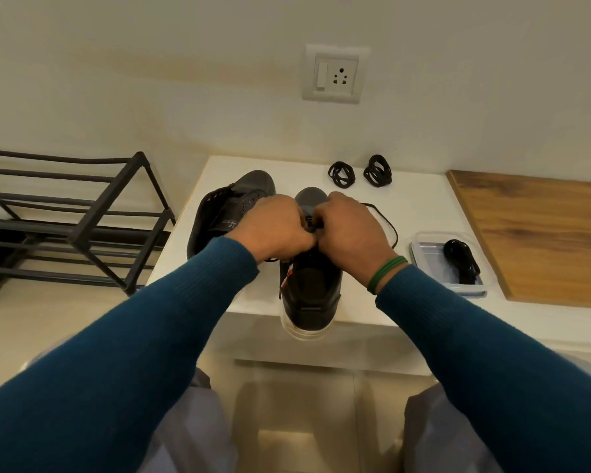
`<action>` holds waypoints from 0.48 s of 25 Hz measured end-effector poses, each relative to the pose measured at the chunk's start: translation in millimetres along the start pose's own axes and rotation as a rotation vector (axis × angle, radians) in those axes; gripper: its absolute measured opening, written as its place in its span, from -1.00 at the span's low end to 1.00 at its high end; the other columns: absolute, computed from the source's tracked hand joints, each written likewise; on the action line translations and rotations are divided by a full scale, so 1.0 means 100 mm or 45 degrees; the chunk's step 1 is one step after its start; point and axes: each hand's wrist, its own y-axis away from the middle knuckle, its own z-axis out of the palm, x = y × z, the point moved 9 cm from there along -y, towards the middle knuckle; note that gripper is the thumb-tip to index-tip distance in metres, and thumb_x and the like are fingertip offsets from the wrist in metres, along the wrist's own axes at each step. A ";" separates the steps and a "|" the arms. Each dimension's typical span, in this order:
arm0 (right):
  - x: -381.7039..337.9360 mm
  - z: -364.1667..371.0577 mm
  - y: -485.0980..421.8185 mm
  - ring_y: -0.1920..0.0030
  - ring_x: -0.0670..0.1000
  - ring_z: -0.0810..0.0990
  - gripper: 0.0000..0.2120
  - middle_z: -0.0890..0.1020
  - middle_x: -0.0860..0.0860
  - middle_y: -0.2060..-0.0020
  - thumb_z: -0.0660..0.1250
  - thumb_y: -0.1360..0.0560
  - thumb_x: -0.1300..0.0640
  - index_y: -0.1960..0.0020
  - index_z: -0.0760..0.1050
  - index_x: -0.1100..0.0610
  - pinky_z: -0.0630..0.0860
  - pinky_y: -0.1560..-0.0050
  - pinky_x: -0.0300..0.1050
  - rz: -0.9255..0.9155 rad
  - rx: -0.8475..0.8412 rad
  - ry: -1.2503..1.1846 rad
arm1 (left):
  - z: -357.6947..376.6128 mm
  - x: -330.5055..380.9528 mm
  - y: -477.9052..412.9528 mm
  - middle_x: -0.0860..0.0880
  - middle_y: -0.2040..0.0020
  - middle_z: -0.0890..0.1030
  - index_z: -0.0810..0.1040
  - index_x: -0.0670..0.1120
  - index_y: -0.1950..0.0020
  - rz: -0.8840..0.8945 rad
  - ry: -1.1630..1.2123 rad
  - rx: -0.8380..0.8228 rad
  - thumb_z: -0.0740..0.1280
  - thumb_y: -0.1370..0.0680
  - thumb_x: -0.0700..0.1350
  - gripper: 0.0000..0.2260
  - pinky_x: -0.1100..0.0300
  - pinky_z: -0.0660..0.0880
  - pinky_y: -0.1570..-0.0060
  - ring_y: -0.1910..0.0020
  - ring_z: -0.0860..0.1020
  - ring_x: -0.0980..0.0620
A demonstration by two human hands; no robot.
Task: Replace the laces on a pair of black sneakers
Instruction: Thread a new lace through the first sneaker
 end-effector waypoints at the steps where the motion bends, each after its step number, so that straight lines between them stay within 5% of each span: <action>1: 0.02 -0.02 0.01 0.13 0.03 0.50 -0.92 0.51 0.03 0.12 0.37 -0.50 0.15 0.03 0.61 0.11 0.38 0.18 -0.12 0.018 0.038 -0.070 | -0.01 0.00 -0.01 -0.13 0.25 0.67 0.70 -0.18 0.10 -0.012 0.033 0.019 0.39 -0.47 -0.03 -0.78 0.06 0.63 0.18 0.30 0.60 -0.02; 4: 0.27 -0.06 0.05 0.15 0.01 0.58 -0.91 0.61 -0.02 0.18 0.39 -0.50 0.17 0.17 0.56 0.03 0.44 0.22 -0.15 0.296 0.143 -0.423 | -0.01 -0.08 -0.04 -0.18 0.11 0.71 0.71 -0.20 -0.03 -0.095 0.182 -0.081 0.35 -0.53 -0.12 -0.79 0.05 0.66 0.07 0.22 0.66 -0.11; 8: 0.75 0.29 0.24 0.08 0.18 0.70 -0.82 0.59 0.10 0.13 0.16 -0.62 0.31 0.01 0.53 0.20 0.70 0.14 0.07 1.096 0.088 -1.776 | -0.01 -0.19 0.00 -0.13 0.05 0.70 0.68 -0.18 -0.07 -0.211 0.333 -0.158 0.36 -0.55 -0.14 -0.82 0.10 0.67 0.11 0.18 0.68 -0.06; 9: 0.78 0.35 0.29 0.09 0.15 0.69 -0.82 0.59 0.12 0.10 0.15 -0.62 0.32 -0.04 0.53 0.23 0.70 0.19 0.04 1.195 0.054 -1.866 | -0.01 -0.20 0.00 -0.13 0.08 0.70 0.68 -0.20 -0.05 -0.231 0.347 -0.151 0.36 -0.55 -0.13 -0.82 0.15 0.64 0.21 0.24 0.65 -0.04; 11: 0.82 0.22 0.21 0.05 0.12 0.63 -0.85 0.59 0.13 0.01 0.23 -0.58 0.25 -0.11 0.51 0.22 0.69 0.17 0.03 0.989 0.047 -1.400 | -0.01 -0.20 0.02 -0.14 0.14 0.69 0.67 -0.21 -0.02 -0.265 0.355 -0.135 0.36 -0.56 -0.12 -0.82 0.21 0.56 0.34 0.33 0.61 -0.01; 12: 0.73 0.05 0.11 -0.02 0.11 0.59 -0.80 0.57 0.12 -0.06 0.27 -0.56 0.17 -0.16 0.50 0.19 0.65 0.07 0.05 0.674 0.088 -0.942 | -0.01 -0.20 0.02 -0.14 0.14 0.69 0.66 -0.20 -0.02 -0.271 0.355 -0.126 0.36 -0.57 -0.12 -0.83 0.21 0.57 0.34 0.33 0.63 -0.02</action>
